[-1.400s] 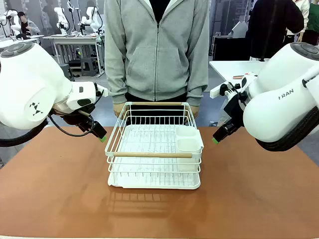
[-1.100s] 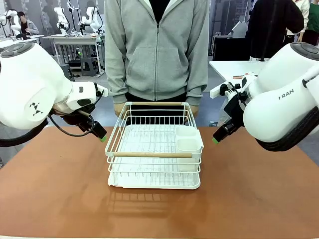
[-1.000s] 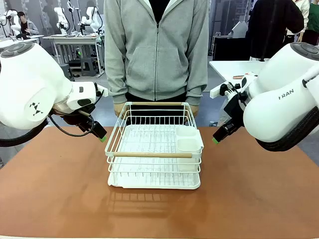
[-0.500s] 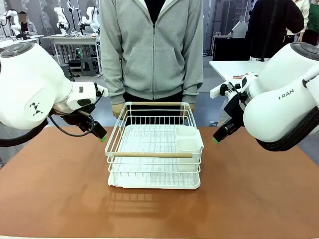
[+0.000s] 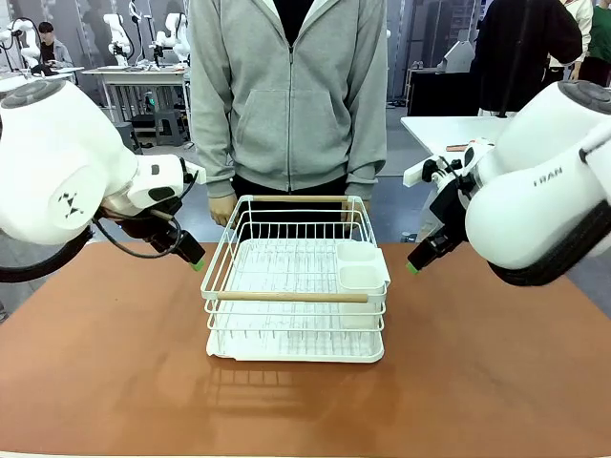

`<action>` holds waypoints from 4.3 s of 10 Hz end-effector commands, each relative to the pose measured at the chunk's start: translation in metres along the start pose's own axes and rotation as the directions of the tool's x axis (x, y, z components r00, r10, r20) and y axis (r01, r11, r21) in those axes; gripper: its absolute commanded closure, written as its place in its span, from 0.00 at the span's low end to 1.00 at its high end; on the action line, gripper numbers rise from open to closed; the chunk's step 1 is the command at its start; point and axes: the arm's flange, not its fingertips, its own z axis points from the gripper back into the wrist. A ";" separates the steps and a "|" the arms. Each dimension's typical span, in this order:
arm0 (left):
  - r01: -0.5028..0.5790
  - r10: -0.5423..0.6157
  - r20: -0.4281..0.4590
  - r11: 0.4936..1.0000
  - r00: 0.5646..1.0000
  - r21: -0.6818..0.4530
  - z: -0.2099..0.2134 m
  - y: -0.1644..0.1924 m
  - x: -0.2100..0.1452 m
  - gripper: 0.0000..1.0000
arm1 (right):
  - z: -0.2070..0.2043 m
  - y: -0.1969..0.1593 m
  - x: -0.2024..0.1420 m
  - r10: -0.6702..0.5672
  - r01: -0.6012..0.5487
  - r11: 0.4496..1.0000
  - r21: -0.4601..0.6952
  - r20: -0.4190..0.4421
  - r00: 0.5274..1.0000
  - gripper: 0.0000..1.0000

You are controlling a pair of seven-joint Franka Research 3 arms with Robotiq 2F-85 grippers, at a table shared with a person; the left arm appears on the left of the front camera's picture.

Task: Clean the table.
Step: Pick up the Lint Roller when the human hands it over.

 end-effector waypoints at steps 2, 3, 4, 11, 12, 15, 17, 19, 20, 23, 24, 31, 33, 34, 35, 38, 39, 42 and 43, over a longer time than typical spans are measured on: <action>-0.317 0.298 -0.109 0.890 0.948 -0.328 0.057 0.081 0.025 0.00 | 0.062 -0.059 0.003 -0.236 0.209 0.922 0.327 0.046 0.971 0.00; -0.406 0.365 -0.182 0.768 0.913 -0.496 0.077 0.116 0.020 0.00 | 0.069 -0.080 -0.005 -0.328 0.278 0.831 0.482 0.021 0.945 0.00; -0.456 0.385 -0.254 0.647 0.887 -0.611 0.092 0.145 0.011 0.00 | 0.074 -0.103 -0.015 -0.405 0.334 0.739 0.584 -0.011 0.914 0.00; -0.521 0.547 -0.300 0.307 0.782 -0.797 0.168 0.348 -0.142 0.00 | 0.124 -0.244 -0.200 -0.681 0.521 0.305 0.797 -0.199 0.704 0.00; -0.544 0.564 -0.301 0.331 0.769 -0.771 0.174 0.356 -0.150 0.00 | 0.124 -0.243 -0.205 -0.687 0.525 0.313 0.791 -0.193 0.700 0.00; -0.556 0.603 -0.282 0.332 0.746 -0.762 0.178 0.358 -0.146 0.00 | 0.116 -0.243 -0.220 -0.706 0.527 0.306 0.793 -0.182 0.685 0.00; -0.547 0.594 -0.287 0.318 0.752 -0.775 0.174 0.362 -0.162 0.00 | 0.118 -0.248 -0.223 -0.708 0.564 0.283 0.776 -0.227 0.669 0.00; -0.547 0.594 -0.287 0.318 0.752 -0.775 0.174 0.362 -0.162 0.00 | 0.118 -0.248 -0.223 -0.708 0.564 0.283 0.776 -0.227 0.669 0.00; -0.547 0.594 -0.287 0.318 0.752 -0.775 0.174 0.362 -0.162 0.00 | 0.118 -0.248 -0.223 -0.708 0.564 0.283 0.776 -0.227 0.669 0.00; -0.547 0.594 -0.287 0.318 0.752 -0.775 0.174 0.362 -0.162 0.00 | 0.118 -0.248 -0.223 -0.708 0.564 0.283 0.776 -0.227 0.669 0.00; -0.547 0.594 -0.287 0.318 0.752 -0.775 0.174 0.362 -0.162 0.00 | 0.118 -0.248 -0.223 -0.708 0.564 0.283 0.776 -0.227 0.669 0.00; -0.547 0.594 -0.287 0.318 0.752 -0.775 0.174 0.362 -0.162 0.00 | 0.118 -0.248 -0.223 -0.708 0.564 0.283 0.776 -0.227 0.669 0.00; -0.547 0.594 -0.287 0.318 0.752 -0.775 0.174 0.362 -0.162 0.00 | 0.118 -0.248 -0.223 -0.708 0.564 0.283 0.776 -0.227 0.669 0.00; -0.547 0.594 -0.287 0.318 0.752 -0.775 0.174 0.362 -0.162 0.00 | 0.118 -0.248 -0.223 -0.708 0.564 0.283 0.776 -0.227 0.669 0.00; -0.547 0.594 -0.287 0.318 0.752 -0.775 0.174 0.362 -0.162 0.00 | 0.118 -0.248 -0.223 -0.708 0.564 0.283 0.776 -0.227 0.669 0.00; -0.547 0.594 -0.287 0.318 0.752 -0.775 0.174 0.362 -0.162 0.00 | 0.118 -0.248 -0.223 -0.708 0.564 0.283 0.776 -0.227 0.669 0.00; -0.547 0.594 -0.287 0.318 0.752 -0.775 0.174 0.362 -0.162 0.00 | 0.118 -0.248 -0.223 -0.708 0.564 0.283 0.776 -0.227 0.669 0.00; -0.547 0.594 -0.287 0.318 0.752 -0.775 0.174 0.362 -0.162 0.00 | 0.118 -0.248 -0.223 -0.708 0.564 0.283 0.776 -0.227 0.669 0.00; -0.547 0.594 -0.287 0.318 0.752 -0.775 0.174 0.362 -0.162 0.00 | 0.118 -0.248 -0.223 -0.708 0.564 0.283 0.776 -0.227 0.669 0.00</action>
